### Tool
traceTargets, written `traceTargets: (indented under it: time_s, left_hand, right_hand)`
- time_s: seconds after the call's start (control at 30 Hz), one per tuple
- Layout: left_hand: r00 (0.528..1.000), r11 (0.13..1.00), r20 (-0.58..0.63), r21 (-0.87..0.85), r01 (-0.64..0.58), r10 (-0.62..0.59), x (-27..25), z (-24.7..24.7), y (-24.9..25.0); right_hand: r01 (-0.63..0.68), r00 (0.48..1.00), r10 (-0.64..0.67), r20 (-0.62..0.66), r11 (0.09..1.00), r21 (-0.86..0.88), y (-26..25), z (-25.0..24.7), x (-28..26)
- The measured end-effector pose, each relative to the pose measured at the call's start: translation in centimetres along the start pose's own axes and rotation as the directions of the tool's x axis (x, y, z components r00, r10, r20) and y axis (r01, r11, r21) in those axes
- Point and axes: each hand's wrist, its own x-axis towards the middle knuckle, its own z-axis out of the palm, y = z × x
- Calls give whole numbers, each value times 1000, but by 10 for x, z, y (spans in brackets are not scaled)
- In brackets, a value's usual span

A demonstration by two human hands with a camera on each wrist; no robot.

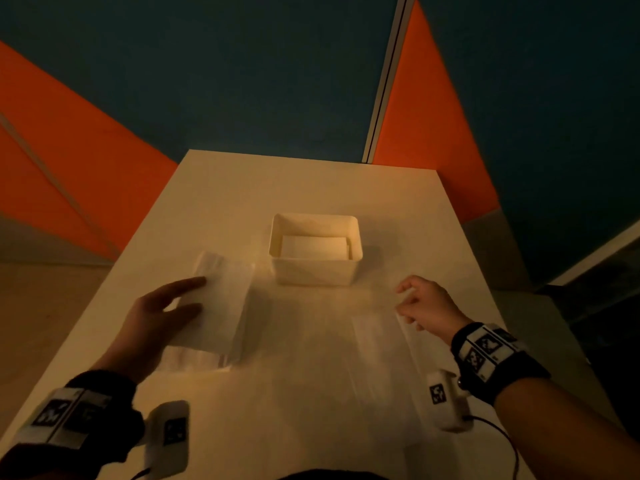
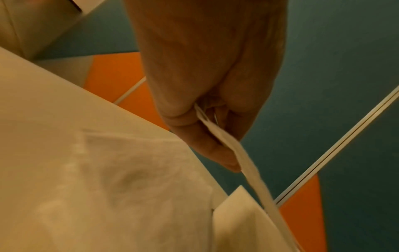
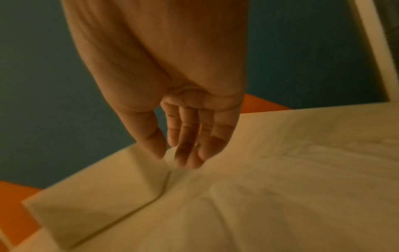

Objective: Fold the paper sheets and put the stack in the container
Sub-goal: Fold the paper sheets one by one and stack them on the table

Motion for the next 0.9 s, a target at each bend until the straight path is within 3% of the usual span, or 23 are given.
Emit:
traceTargets:
  time_s: [0.07, 0.13, 0.23, 0.33, 0.5, 0.7, 0.9]
  left_hand:
    - [998, 997, -55, 59, 39, -36, 0, -10, -12]
    - [993, 967, -116, 250, 41, -13, 3, -16, -26]
    - [980, 780, -148, 626, -10, 131, 5, -14, -37]
    - [968, 561, -56, 822, -95, 246, 7, -12, -44]
    - [978, 342, -100, 939, 31, 186, 7, -10, -43]
    - [983, 289, -126, 954, 84, 132, 5, -4, -38]
    - [983, 294, -136, 951, 96, 119, 4, -2, -36]
  right_hand:
    - [-18, 999, 11, -35, 984, -175, 17, -7, 6]
    - [-46, 999, 42, -21, 956, -290, 28, -14, 11]
    - [-89, 988, 139, 75, 883, -461, 34, -21, 15]
    - [-42, 977, 169, 132, 754, -656, 31, -19, 16]
    - [110, 980, 64, 189, 617, -779, 28, 3, 19]
    - [193, 973, 21, 230, 477, -858, 19, 13, 24]
    - [176, 981, -15, 194, 491, -853, 19, 9, 23]
